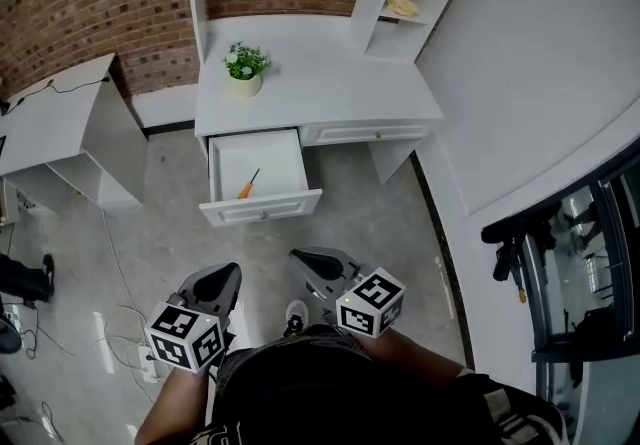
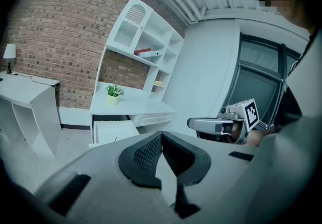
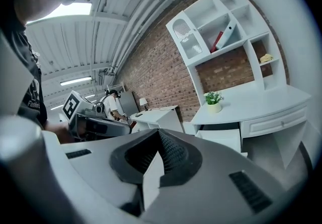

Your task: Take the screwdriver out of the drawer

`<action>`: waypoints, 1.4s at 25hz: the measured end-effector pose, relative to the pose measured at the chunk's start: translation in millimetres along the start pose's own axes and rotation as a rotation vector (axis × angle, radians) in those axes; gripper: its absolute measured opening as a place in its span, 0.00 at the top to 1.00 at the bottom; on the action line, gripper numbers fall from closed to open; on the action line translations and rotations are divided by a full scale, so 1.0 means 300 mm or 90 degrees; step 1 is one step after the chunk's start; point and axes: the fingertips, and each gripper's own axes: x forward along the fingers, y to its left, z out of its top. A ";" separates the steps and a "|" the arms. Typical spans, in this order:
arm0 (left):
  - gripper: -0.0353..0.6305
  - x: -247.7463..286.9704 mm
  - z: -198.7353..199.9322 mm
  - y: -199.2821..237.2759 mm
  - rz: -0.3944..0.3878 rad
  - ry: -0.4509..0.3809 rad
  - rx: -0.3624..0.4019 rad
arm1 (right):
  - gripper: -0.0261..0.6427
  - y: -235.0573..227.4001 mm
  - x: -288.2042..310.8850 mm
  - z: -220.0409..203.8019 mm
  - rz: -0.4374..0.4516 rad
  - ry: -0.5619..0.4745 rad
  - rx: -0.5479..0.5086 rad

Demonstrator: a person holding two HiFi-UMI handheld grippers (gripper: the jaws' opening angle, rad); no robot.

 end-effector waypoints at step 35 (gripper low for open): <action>0.92 0.371 0.237 0.279 0.009 -0.001 -0.005 | 0.95 -0.379 0.252 0.139 -0.009 0.028 -0.003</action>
